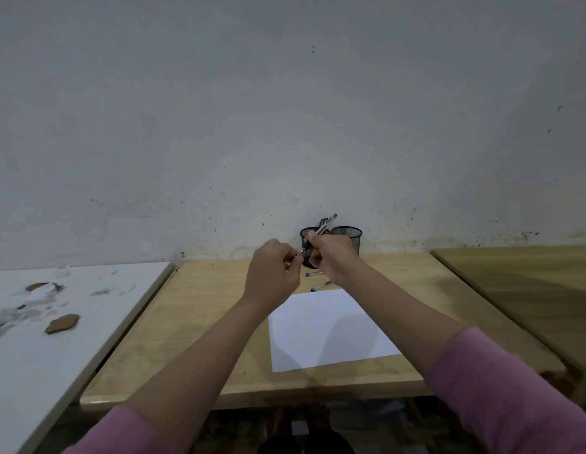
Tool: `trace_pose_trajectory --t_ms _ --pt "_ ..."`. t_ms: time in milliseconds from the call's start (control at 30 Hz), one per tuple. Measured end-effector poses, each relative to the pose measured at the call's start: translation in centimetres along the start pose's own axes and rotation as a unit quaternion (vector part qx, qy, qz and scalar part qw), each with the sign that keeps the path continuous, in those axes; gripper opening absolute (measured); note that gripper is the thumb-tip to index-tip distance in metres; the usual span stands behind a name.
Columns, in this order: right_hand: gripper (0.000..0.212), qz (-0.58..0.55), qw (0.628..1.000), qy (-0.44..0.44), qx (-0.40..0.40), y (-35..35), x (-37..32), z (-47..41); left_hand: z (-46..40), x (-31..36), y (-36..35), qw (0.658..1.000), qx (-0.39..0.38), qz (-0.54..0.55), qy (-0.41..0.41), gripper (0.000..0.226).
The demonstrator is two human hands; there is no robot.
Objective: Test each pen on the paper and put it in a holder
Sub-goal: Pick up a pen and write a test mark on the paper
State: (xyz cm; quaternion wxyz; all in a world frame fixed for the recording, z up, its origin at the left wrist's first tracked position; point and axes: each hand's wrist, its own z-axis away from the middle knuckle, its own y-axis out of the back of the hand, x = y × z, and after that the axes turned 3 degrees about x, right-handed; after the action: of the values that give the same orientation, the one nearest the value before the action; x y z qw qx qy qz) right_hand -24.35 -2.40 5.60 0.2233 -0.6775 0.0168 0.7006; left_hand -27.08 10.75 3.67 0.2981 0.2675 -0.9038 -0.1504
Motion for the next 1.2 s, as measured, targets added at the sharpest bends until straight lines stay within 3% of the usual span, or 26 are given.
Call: trace_pose_trajectory --t_ms 100,167,267,433,700,900,1033,1100,1200 --pt "0.017 -0.125 0.981 -0.027 0.144 2.7 -1.8 -2.1 1.5 -1.0 0.6 0.999 -0.031 -0.008 -0.029 0.014" --pt "0.014 -0.101 0.975 -0.010 0.197 5.2 -3.1 -3.5 2.8 -2.6 1.3 0.999 -0.040 0.003 0.006 0.011" --pt "0.019 -0.040 0.988 0.002 0.149 5.6 -3.1 -3.9 3.6 -6.2 1.5 0.993 0.002 -0.018 0.114 0.005" --pt "0.019 0.020 0.993 -0.043 0.105 5.0 0.8 -4.5 5.2 -11.4 1.1 0.956 -0.026 -0.087 0.279 0.023" --pt "0.009 0.055 0.989 -0.125 0.055 5.0 6.8 -5.7 7.7 -14.0 0.6 0.908 -0.037 -0.161 0.386 0.020" --pt "0.017 0.104 0.991 -0.077 0.015 3.6 9.1 -5.8 8.0 -14.1 0.1 0.907 -0.047 -0.182 0.377 0.033" --pt "0.017 0.143 0.989 -0.014 0.017 2.8 10.3 -6.0 8.4 -13.0 -1.1 0.955 -0.045 -0.136 0.259 0.039" --pt "0.015 0.161 0.987 0.005 0.018 2.3 10.7 -6.1 8.3 -12.3 -2.1 0.972 -0.097 -0.100 0.191 0.043" --pt "0.010 0.158 0.987 0.021 0.005 1.5 11.2 -6.4 8.0 -11.9 -3.6 0.968 -0.194 -0.095 0.130 0.054"
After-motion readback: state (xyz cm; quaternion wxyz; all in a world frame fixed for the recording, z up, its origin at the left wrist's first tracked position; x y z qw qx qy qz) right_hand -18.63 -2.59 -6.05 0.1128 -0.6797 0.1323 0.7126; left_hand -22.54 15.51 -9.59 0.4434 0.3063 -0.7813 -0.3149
